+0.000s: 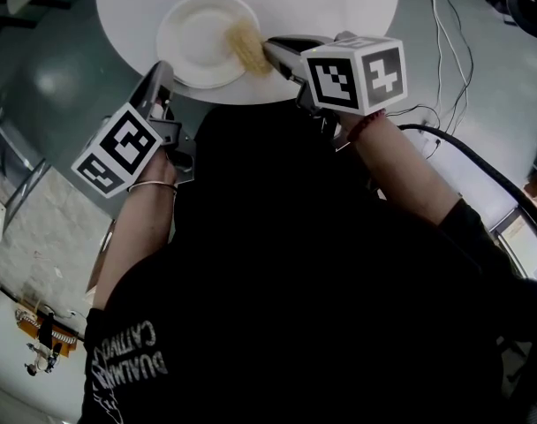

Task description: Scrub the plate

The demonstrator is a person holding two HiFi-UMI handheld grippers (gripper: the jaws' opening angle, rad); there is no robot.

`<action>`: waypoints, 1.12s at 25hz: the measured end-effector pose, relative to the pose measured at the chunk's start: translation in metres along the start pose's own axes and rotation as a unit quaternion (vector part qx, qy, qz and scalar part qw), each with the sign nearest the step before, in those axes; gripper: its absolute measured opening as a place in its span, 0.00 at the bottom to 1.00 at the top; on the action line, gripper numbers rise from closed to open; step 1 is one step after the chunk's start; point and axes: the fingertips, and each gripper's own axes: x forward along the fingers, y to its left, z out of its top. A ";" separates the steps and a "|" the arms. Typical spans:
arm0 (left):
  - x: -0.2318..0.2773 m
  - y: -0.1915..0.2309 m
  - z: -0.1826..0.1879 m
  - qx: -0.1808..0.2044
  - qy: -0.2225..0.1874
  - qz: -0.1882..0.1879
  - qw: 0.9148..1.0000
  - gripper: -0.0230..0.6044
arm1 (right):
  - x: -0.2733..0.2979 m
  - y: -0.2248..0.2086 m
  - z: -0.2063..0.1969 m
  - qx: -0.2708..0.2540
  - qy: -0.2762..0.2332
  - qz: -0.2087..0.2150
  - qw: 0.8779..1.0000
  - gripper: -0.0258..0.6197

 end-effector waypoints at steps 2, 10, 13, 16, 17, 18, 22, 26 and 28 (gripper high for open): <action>0.002 0.003 -0.001 -0.001 0.002 0.005 1.000 0.08 | 0.000 -0.004 0.007 0.001 -0.006 -0.005 1.000 0.08; 0.003 0.003 -0.001 -0.026 -0.005 -0.007 1.000 0.12 | -0.010 -0.004 0.038 0.014 -0.053 -0.006 0.998 0.08; -0.002 0.003 0.002 -0.035 -0.017 -0.018 0.999 0.24 | -0.015 0.005 0.045 0.023 -0.076 0.011 0.997 0.08; -0.008 -0.001 0.007 -0.028 -0.035 -0.029 0.999 0.28 | -0.024 0.008 0.047 0.037 -0.097 0.016 0.995 0.08; -0.011 -0.003 0.009 -0.026 -0.045 -0.035 0.998 0.28 | -0.028 0.007 0.046 0.041 -0.103 0.015 0.994 0.08; -0.014 -0.008 0.012 -0.023 -0.057 -0.045 0.997 0.23 | -0.032 0.007 0.046 0.044 -0.112 0.014 0.993 0.08; -0.038 -0.048 0.037 0.015 -0.116 -0.147 0.982 0.04 | -0.050 0.017 0.051 0.025 -0.153 0.001 0.988 0.08; -0.080 -0.092 0.047 0.084 -0.127 -0.223 0.963 0.04 | -0.075 0.044 0.054 0.010 -0.202 -0.014 0.979 0.08; -0.107 -0.117 0.057 0.126 -0.138 -0.250 0.950 0.04 | -0.093 0.066 0.064 -0.004 -0.235 -0.012 0.972 0.08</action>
